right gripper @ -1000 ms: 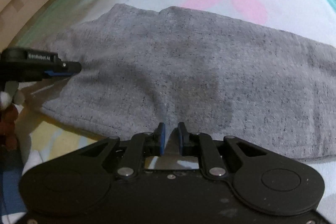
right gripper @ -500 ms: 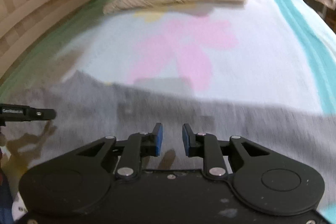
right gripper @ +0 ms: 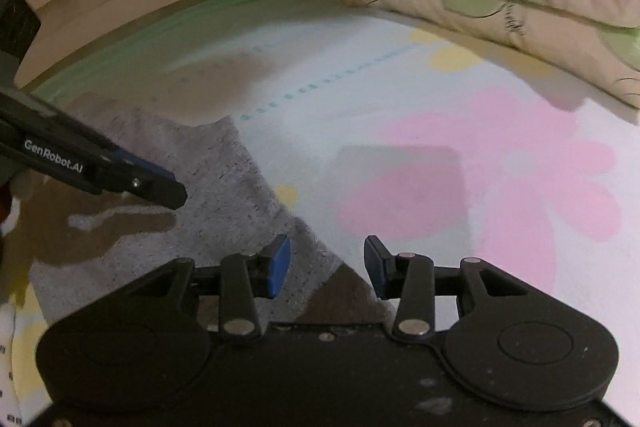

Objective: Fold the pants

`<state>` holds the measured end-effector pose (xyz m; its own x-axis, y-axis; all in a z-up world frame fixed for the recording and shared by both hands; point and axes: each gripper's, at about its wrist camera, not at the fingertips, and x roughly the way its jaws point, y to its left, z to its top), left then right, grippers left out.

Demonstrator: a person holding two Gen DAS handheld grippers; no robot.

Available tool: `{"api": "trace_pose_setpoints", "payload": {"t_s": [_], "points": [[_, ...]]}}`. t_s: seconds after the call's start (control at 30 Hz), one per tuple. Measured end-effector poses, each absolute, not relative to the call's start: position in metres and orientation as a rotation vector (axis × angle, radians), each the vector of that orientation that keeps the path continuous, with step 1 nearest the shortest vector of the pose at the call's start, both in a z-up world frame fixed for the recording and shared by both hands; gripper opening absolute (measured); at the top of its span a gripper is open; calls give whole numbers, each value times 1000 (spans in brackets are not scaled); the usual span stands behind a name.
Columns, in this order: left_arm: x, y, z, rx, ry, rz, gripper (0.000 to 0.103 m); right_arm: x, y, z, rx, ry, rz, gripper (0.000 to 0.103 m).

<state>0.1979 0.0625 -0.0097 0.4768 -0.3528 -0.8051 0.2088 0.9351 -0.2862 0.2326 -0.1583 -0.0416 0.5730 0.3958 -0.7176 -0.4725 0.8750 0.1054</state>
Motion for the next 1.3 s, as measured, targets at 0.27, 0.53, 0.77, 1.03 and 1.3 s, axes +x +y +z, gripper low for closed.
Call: {"api": "trace_pose_setpoints", "payload": {"t_s": [0.27, 0.53, 0.77, 1.03, 1.3], "points": [[214, 52, 8, -165, 958, -394, 45, 208, -141, -38, -156, 805, 599, 2], [228, 24, -4, -109, 993, -393, 46, 170, -123, -44, -230, 792, 579, 3], [221, 47, -41, -110, 1043, -293, 44, 173, -127, -38, -227, 789, 584, 7], [213, 50, -41, -108, 1014, -295, 45, 219, -158, -12, -7, 757, 491, 13], [211, 59, -40, -142, 1007, -306, 44, 260, -145, -41, 6, 942, 557, 43]]}}
